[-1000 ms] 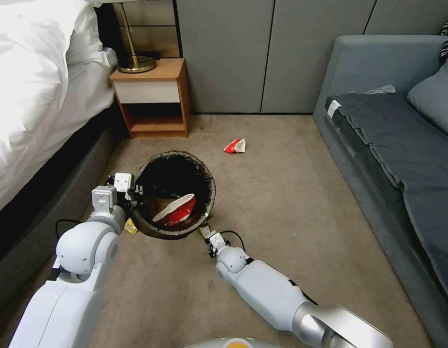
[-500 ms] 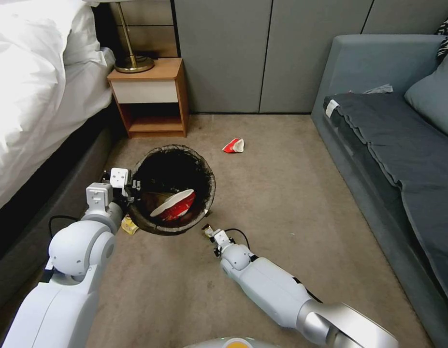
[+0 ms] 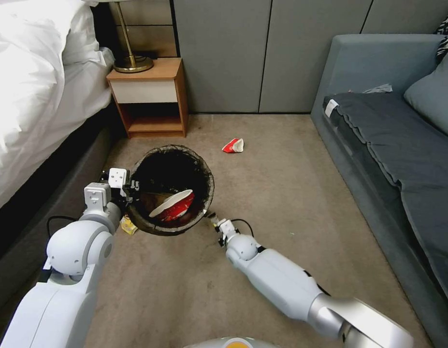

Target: Pick up the trash bin, then pick up the garbage from the floor and place it into the trash bin.

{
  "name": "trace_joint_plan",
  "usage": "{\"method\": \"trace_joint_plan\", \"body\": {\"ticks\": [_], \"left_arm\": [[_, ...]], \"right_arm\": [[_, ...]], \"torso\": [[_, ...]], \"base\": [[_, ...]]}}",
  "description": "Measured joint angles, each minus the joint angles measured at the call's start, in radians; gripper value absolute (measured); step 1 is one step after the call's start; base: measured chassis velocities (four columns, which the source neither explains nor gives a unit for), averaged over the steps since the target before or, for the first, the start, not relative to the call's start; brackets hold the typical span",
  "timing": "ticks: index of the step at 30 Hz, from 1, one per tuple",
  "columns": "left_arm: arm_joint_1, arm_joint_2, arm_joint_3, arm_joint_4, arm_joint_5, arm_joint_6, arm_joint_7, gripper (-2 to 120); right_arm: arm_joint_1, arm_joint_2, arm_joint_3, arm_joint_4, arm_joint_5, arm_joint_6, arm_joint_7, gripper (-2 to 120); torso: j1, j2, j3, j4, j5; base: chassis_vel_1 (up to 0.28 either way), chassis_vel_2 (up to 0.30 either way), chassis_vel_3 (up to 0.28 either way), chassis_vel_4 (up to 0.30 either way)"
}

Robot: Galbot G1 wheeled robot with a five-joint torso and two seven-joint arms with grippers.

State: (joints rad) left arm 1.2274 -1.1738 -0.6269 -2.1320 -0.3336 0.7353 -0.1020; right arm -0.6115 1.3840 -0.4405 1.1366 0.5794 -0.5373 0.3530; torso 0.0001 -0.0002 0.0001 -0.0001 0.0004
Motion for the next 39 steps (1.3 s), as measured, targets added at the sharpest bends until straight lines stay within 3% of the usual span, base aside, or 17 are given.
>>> {"method": "trace_joint_plan", "body": {"ticks": [2, 7, 10, 11, 14, 15, 18, 28, 39], "left_arm": [[-0.005, 0.0, 0.001, 0.007, 0.0, 0.0, 0.0, 0], [-0.008, -0.002, 0.005, 0.016, 0.0, 0.0, 0.0, 0], [-0.009, -0.006, 0.012, 0.024, 0.004, 0.0, -0.001, 0], [-0.009, -0.006, 0.012, 0.024, 0.004, 0.0, -0.001, 0], [-0.014, -0.008, 0.015, 0.027, 0.005, 0.0, 0.0, 0], [-0.014, -0.008, 0.015, 0.027, 0.005, 0.0, 0.0, 0], [-0.016, -0.012, 0.017, 0.03, 0.007, 0.0, 0.0, 0], [-0.015, -0.011, 0.016, 0.034, 0.008, 0.0, 0.002, 0], [-0.019, -0.013, 0.019, 0.051, 0.013, 0.0, 0.002, 0]], "right_arm": [[0.014, -0.058, 0.005, 0.126, 0.05, -0.023, 0.032, 0], [0.032, -0.152, 0.042, 0.284, 0.136, -0.062, 0.072, 0], [0.047, -0.36, 0.123, 0.485, 0.278, -0.117, 0.128, 0], [0.047, -0.36, 0.123, 0.485, 0.278, -0.117, 0.128, 0], [0.037, -0.482, 0.195, 0.625, 0.355, -0.139, 0.154, 0], [0.037, -0.482, 0.195, 0.625, 0.355, -0.139, 0.154, 0], [0.006, -0.581, 0.293, 0.731, 0.399, -0.144, 0.165, 0], [-0.032, -0.686, 0.532, 0.91, 0.498, -0.165, 0.186, 0], [0.117, -0.658, 0.489, 1.092, 0.772, -0.148, 0.257, 0]], "torso": [[0.0, 0.0, 0.0, 0.0001, -0.0002], [0.0, 0.0, 0.0, 0.0003, 0.0], [0.0, 0.0, 0.0, -0.0001, -0.0004], [0.0, 0.0, 0.0, -0.0001, -0.0004], [0.0, 0.0, 0.0, -0.0005, 0.0001], [0.0, 0.0, 0.0, -0.0005, 0.0001], [0.0, 0.0, 0.0, 0.0, 0.0], [0.0, 0.0, 0.0, 0.0, 0.0], [0.0, 0.0, 0.0, 0.0001, -0.0005]], "base": [[0.0, 0.0, 0.0, 0.0], [0.0, 0.0, 0.0, 0.0], [0.0, 0.0, 0.0, 0.0], [0.0, 0.0, 0.0, 0.0], [0.0, 0.0, 0.0, 0.0], [0.0, 0.0, 0.0, 0.0], [0.0, 0.0, 0.0, 0.0], [0.0, 0.0, 0.0, 0.0], [0.0, 0.0, 0.0, 0.0]]}}
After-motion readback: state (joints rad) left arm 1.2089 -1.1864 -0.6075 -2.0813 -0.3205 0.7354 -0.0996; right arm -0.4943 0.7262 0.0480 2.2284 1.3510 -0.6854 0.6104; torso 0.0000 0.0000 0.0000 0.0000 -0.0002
